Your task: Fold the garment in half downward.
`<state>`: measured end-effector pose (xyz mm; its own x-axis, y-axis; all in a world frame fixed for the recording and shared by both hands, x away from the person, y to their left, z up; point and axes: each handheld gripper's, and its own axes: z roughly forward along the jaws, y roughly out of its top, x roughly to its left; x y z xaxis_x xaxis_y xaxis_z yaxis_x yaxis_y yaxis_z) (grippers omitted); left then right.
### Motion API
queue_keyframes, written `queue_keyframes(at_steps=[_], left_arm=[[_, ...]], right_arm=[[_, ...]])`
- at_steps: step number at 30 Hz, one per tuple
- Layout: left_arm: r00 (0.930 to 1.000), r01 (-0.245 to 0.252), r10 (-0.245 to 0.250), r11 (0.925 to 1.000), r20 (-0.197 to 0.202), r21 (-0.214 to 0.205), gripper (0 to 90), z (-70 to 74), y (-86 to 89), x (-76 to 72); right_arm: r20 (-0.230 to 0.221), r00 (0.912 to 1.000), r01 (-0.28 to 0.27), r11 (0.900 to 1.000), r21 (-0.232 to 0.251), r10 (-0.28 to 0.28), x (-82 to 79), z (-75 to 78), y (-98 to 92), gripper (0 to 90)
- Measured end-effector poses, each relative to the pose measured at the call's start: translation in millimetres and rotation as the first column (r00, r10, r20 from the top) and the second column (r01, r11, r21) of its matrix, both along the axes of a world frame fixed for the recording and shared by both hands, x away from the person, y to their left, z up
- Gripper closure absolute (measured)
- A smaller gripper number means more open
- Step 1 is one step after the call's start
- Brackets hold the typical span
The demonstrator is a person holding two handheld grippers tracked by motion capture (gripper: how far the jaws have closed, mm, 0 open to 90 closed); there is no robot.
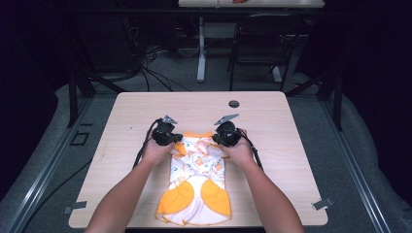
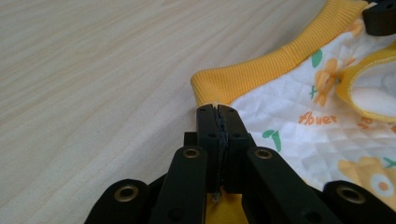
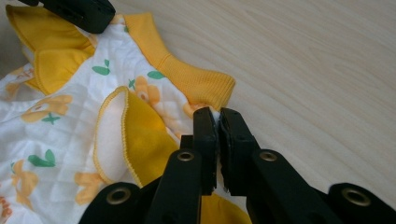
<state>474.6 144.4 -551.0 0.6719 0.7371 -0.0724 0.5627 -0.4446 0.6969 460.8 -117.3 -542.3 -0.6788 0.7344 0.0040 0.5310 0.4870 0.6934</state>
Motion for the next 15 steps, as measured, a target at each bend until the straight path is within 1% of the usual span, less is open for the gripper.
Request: queue_keyframes(at_steps=[3, 5, 6, 7, 9, 11, 12, 14, 15], left_arm=[[0.9999, 0.002, -0.002, 1.0000, 0.017, -0.007, 89.1, 6.2, 1.3, -3.0], [0.9996, 0.001, -0.001, 1.0000, 0.030, -0.007, 89.1, 10.2, 2.3, -4.5], [0.9994, 0.002, -0.002, 1.0000, 0.034, -0.005, 89.1, 12.5, 3.2, -5.1], [0.9992, -0.002, 0.002, 1.0000, 0.041, -0.009, 89.0, 14.6, 3.7, -5.5], [0.9988, -0.003, 0.004, 0.9999, 0.049, -0.014, 89.0, 19.3, 5.3, -6.0], [0.9983, -0.001, 0.002, 0.9998, 0.058, -0.019, 89.0, 24.8, 6.6, -6.6], [0.9977, -0.002, 0.003, 0.9998, 0.068, -0.018, 89.0, 27.2, 6.7, -7.1], [0.9972, 0.005, -0.004, 0.9999, 0.075, -0.016, 89.0, 32.9, 7.7, -7.6], [0.9963, -0.001, 0.003, 0.9997, 0.086, -0.023, 89.0, 35.0, 8.2, -8.2]], right_arm=[[0.010, 0.9999, -0.009, 1.0000, -0.002, 0.009, -1.9, 5.4, -0.8, 85.2], [0.028, 0.9996, -0.007, 1.0000, 0.006, 0.007, -3.0, 8.6, 0.1, 85.2], [0.026, 0.9996, -0.013, 0.9999, 0.001, 0.013, -3.9, 11.4, -0.1, 85.2], [0.041, 0.9991, -0.011, 0.9998, 0.015, 0.010, -5.2, 14.2, 1.0, 85.3], [0.048, 0.9987, -0.017, 0.9998, 0.010, 0.016, -5.2, 15.6, 0.7, 85.3], [0.051, 0.9986, -0.015, 0.9997, 0.017, 0.014, -5.7, 18.3, 1.1, 85.3], [0.055, 0.9984, -0.013, 0.9998, 0.014, 0.012, -5.7, 20.1, 1.7, 85.3], [0.062, 0.9980, -0.013, 0.9998, 0.015, 0.012, -5.4, 25.1, 1.9, 85.3], [0.068, 0.9976, -0.017, 0.9998, 0.012, 0.017, -5.1, 28.3, 2.0, 85.4]])
